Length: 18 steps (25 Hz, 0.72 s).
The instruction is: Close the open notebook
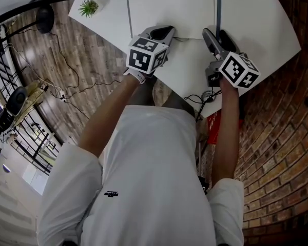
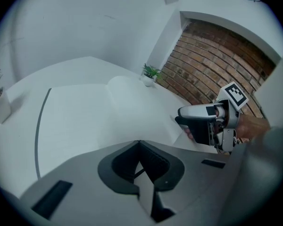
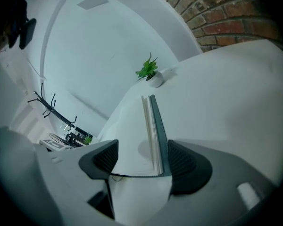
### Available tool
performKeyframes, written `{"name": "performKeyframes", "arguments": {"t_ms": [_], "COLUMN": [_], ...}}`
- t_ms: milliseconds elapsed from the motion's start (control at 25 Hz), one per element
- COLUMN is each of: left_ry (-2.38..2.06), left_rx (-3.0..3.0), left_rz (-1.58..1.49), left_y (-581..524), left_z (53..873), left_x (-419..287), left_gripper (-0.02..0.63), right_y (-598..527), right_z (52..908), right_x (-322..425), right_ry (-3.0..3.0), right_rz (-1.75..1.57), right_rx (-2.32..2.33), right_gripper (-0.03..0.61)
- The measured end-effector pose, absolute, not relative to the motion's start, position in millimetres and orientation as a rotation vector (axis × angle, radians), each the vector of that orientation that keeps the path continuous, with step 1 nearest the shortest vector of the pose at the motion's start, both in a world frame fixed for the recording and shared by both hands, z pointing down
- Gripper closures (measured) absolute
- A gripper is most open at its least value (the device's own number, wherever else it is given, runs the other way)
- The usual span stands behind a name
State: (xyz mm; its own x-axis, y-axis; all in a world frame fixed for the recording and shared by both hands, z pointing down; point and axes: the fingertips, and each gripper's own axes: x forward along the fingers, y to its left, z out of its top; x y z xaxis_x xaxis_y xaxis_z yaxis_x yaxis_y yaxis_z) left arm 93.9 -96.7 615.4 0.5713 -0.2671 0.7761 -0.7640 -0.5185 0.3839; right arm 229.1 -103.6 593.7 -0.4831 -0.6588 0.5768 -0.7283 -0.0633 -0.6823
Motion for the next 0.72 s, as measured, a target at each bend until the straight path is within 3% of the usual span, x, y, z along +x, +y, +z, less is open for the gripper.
{"name": "performKeyframes", "arguments": {"t_ms": [520,640,720], "left_ry": [-0.819,-0.83,-0.833], "left_rx": [2.067,2.065,2.065], "left_rz": [0.86,0.854,0.851], "left_y": [-96.7,-96.1,-96.8], "left_z": [615.6,615.1,614.9], "left_x": [93.8,94.2,93.3], "left_gripper": [0.604,0.604,0.604], "right_y": [-107.4,-105.9,-105.1], "right_z": [590.2,582.8,578.7], "right_x": [219.9,227.5,228.2], "right_ry": [-2.147,-2.181,-2.199], "right_rz": [1.732,1.801,1.787], "right_rx": [1.467,1.473,1.475], "right_gripper": [0.282,0.4,0.439]}}
